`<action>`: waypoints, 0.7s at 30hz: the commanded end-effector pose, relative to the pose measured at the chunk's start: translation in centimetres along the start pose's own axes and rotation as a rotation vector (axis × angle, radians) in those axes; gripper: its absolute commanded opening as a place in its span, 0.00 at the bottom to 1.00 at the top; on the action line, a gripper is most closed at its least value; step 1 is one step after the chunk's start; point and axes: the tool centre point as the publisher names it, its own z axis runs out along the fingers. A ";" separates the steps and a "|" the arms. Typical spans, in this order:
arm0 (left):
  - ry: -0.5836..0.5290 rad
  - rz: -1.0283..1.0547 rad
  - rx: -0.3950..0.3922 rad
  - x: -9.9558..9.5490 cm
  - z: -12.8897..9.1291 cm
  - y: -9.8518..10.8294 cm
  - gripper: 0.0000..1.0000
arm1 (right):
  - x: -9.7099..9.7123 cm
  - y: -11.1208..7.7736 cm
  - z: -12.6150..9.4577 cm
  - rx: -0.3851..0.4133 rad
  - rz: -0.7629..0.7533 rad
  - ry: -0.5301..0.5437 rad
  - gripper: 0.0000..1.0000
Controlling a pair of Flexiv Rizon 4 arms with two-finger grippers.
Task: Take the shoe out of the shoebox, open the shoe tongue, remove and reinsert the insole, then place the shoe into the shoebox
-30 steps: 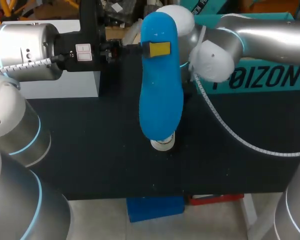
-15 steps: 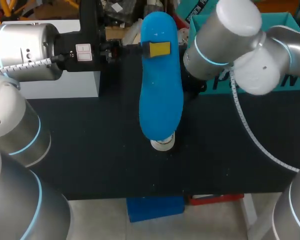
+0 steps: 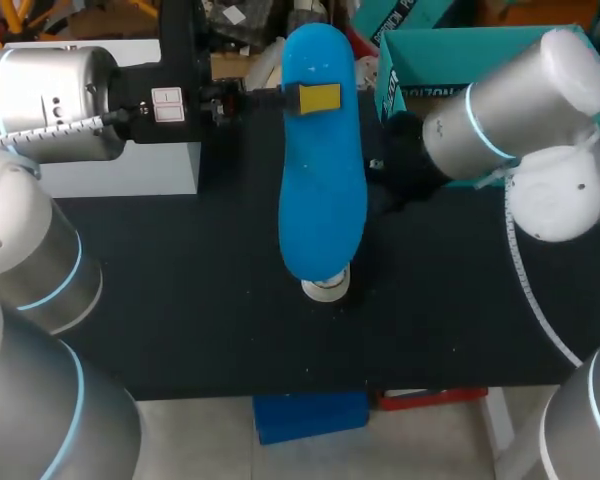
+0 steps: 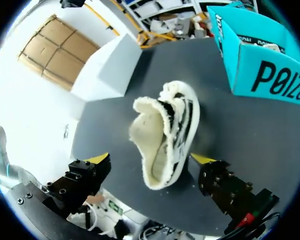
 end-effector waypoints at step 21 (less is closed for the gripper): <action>-0.004 -0.001 -0.002 0.1 0.0 0.0 0.00 | 2.9 1.6 -2.2 0.053 0.092 0.644 1.00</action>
